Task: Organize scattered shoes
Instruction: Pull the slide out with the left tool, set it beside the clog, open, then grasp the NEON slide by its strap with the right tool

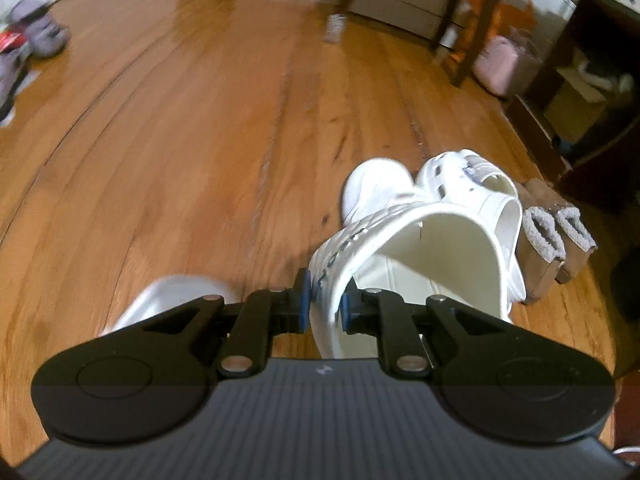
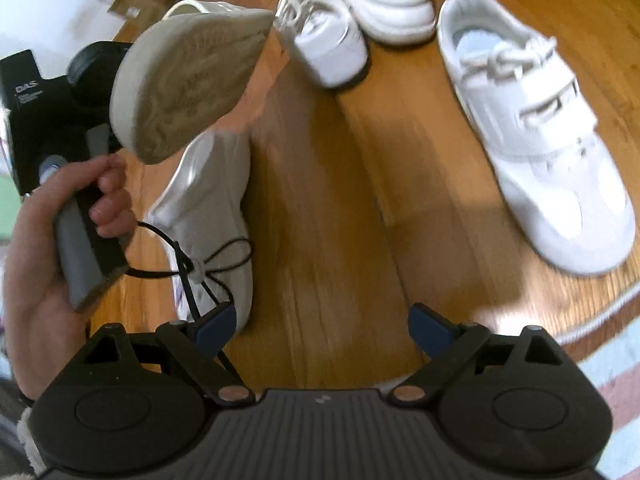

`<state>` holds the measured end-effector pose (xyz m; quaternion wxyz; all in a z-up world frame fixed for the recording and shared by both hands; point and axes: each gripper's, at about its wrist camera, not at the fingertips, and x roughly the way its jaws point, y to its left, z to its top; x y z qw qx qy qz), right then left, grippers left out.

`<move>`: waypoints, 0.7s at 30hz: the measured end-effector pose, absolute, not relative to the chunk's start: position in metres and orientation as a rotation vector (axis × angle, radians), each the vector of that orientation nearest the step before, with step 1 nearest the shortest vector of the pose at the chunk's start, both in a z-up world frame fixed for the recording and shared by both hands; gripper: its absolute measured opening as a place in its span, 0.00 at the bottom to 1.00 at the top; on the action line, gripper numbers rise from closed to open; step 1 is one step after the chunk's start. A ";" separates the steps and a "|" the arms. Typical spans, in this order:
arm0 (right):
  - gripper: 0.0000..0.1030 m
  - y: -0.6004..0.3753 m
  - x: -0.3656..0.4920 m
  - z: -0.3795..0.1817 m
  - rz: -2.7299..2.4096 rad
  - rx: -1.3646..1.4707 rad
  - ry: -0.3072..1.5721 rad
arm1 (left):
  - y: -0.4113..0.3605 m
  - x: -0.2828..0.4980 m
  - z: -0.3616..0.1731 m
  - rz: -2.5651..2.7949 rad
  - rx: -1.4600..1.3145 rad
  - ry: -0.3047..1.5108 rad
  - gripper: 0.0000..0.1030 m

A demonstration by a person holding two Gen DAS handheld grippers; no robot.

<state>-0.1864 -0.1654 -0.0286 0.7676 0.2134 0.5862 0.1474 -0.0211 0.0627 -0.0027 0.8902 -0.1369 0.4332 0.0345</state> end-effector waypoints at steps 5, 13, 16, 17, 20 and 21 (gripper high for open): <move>0.88 -0.157 -0.220 -0.029 0.418 0.444 1.300 | 0.058 -0.048 -0.050 -0.046 -0.311 1.130 0.64; 0.79 -0.144 -0.193 -0.003 0.408 0.225 1.090 | 0.081 -0.057 -0.032 0.000 -0.235 1.182 0.70; 0.49 -0.135 -0.173 -0.007 0.364 0.139 1.037 | 0.091 -0.061 -0.020 -0.040 -0.291 1.162 0.79; 0.47 -0.133 -0.171 -0.012 0.360 0.138 1.034 | 0.091 -0.063 -0.020 -0.050 -0.292 1.163 0.79; 0.44 -0.131 -0.167 -0.026 0.337 0.095 1.016 | 0.089 -0.067 -0.015 -0.051 -0.252 1.164 0.80; 0.44 -0.131 -0.166 -0.031 0.326 0.071 1.009 | 0.090 -0.068 -0.013 -0.053 -0.241 1.159 0.81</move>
